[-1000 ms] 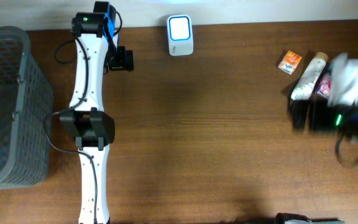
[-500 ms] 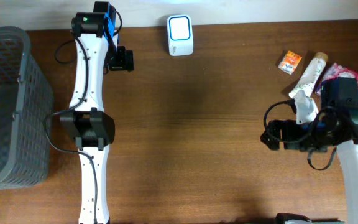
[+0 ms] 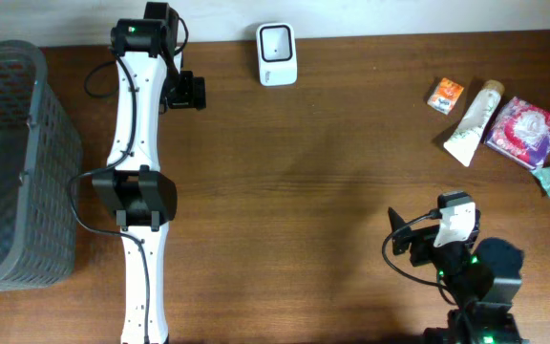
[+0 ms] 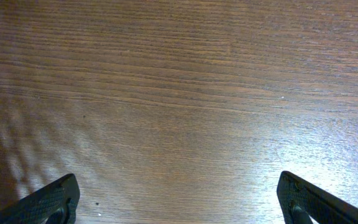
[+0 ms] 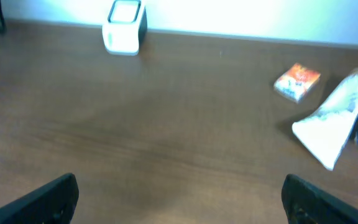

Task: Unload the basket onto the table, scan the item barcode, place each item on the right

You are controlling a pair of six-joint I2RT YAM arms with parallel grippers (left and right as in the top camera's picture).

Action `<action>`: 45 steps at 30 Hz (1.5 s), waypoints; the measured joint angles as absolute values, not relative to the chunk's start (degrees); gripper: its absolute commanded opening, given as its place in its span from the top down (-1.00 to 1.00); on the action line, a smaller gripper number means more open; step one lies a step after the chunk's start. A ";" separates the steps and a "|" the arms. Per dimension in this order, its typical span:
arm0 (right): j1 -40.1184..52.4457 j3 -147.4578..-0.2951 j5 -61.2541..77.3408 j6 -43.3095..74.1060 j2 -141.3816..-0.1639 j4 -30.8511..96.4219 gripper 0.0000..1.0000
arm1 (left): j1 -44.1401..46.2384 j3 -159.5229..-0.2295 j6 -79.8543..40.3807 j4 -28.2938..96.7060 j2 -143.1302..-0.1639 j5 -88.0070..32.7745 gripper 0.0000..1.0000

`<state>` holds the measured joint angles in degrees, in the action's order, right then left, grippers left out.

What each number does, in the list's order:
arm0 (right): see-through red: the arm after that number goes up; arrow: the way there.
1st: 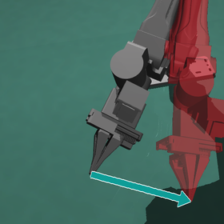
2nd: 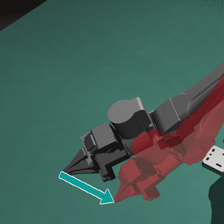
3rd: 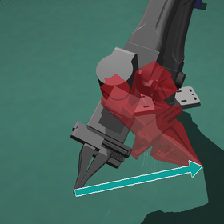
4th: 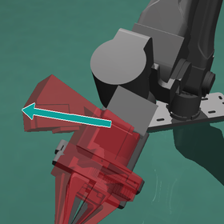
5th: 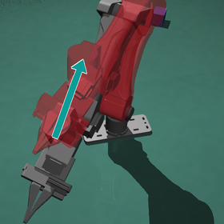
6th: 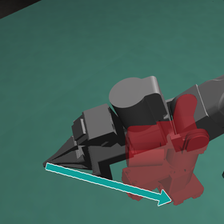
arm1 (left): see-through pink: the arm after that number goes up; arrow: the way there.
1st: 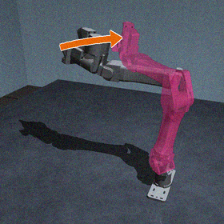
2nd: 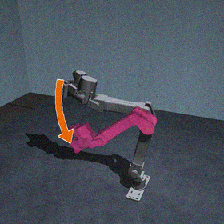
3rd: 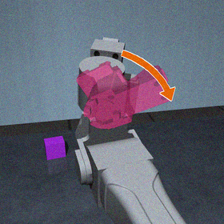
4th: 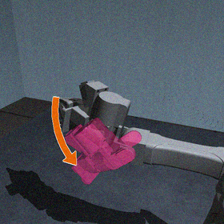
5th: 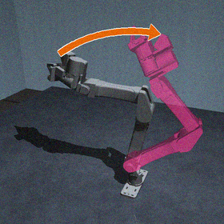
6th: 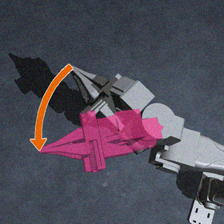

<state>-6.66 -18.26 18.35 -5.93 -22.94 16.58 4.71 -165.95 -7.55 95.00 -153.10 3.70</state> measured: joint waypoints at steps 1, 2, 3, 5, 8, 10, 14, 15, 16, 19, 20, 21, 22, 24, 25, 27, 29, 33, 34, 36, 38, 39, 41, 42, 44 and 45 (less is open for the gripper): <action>-5.63 -15.62 18.33 -5.98 -21.15 14.61 -0.97 | 4.71 -165.95 -7.57 95.02 -153.10 3.70 -0.98; -4.73 -13.41 18.13 -6.02 -19.00 13.10 -0.97 | 4.71 -165.95 -7.57 94.96 -153.10 3.70 -0.98; -3.99 -11.66 17.89 -6.00 -16.51 11.77 -0.97 | 4.71 -165.95 -7.57 94.91 -153.10 3.70 -0.98; -2.59 -9.74 17.23 -6.00 -11.44 11.51 -0.97 | 4.71 -165.95 -7.57 94.96 -153.10 3.70 -0.98; 1.26 -7.55 13.32 -5.98 -6.09 11.31 -0.98 | 4.71 -165.95 -7.55 94.96 -153.10 3.70 -0.98; 3.20 -7.03 11.44 -6.02 -2.79 11.29 -0.97 | 4.71 -165.95 -7.55 94.98 -153.10 3.70 -0.99; 3.42 -1.91 9.43 -6.00 -0.78 4.86 -0.97 | 4.75 -165.95 -7.55 94.98 -153.10 3.70 -0.98; 3.42 -1.43 8.97 -5.98 -0.78 3.88 -0.97 | 4.80 -165.95 -7.55 94.98 -153.10 3.70 -0.98; 3.42 -1.15 8.16 -6.00 -0.78 3.53 -0.97 | 4.82 -165.95 -7.55 94.96 -153.10 3.70 -0.98; 3.31 -0.99 6.46 -6.02 -0.78 4.03 -0.97 | 4.82 -165.95 -7.57 94.98 -153.10 3.70 -0.98; 3.16 -0.97 5.96 -6.00 -0.78 4.05 -0.97 | 4.86 -165.95 -7.55 94.96 -153.10 3.70 -0.98; 3.09 -0.93 5.15 -5.96 -0.78 4.08 -0.97 | 4.86 -165.95 -7.57 94.96 -153.10 3.70 -0.98; 3.09 -0.93 4.40 -6.00 -0.78 4.23 -0.97 | 4.86 -165.95 -7.55 94.96 -153.10 3.70 -0.98; 3.09 -0.93 1.52 -5.89 -0.78 4.45 -0.97 | 4.86 -165.95 -7.57 94.96 -153.10 3.70 -0.98; 3.09 -0.93 1.10 -5.87 -0.78 4.47 -0.98 | 4.86 -165.95 -7.55 94.96 -153.10 3.70 -0.98; 3.09 -0.93 -0.40 -3.22 -0.78 4.58 -0.97 | 4.86 -165.95 -7.55 94.96 -153.10 3.70 -0.98; 3.09 -0.93 -0.73 -1.10 -0.78 4.60 -0.97 | 4.86 -165.95 -7.57 94.96 -153.10 3.70 -0.98; 3.09 -0.93 -0.86 -0.36 -0.78 4.60 -0.97 | 4.86 -165.95 -7.55 94.98 -153.10 3.70 -0.98; 3.09 -0.93 -0.86 -0.36 -0.78 4.60 -0.97 | 4.86 -165.95 -7.57 94.96 -153.10 3.70 -0.99; 3.09 -0.93 -0.86 -0.21 -0.78 4.62 -0.97 | 4.93 -165.95 -7.55 94.98 -153.10 3.70 -0.98; 3.09 -0.93 -0.86 -0.51 -0.78 4.62 -0.97 | 4.93 -165.95 -7.55 94.96 -153.10 3.70 -0.99; 3.09 -0.93 -0.84 -0.67 -0.78 4.60 -0.97 | 4.93 -165.95 -7.55 94.96 -153.10 3.70 -0.98; 3.09 -0.93 -0.82 -0.73 -0.78 4.60 -0.97 | 4.93 -165.95 -7.57 94.96 -153.10 3.70 -0.99; 3.09 -0.93 -0.82 -0.73 -0.78 4.60 -0.97 | 4.93 -165.95 -7.55 94.96 -153.10 3.70 -0.98; 3.09 -0.93 -0.82 -0.91 -0.78 4.60 -0.97 | 4.93 -165.95 -7.55 94.96 -153.10 3.70 -0.98; 3.09 -0.93 -0.82 -0.91 -0.78 4.60 -0.97 | 4.93 -165.95 -7.55 94.96 -153.10 3.70 -0.98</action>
<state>3.09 -0.93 -0.82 -0.91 -0.78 4.60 4.93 -165.95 -7.55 94.96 -153.10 3.70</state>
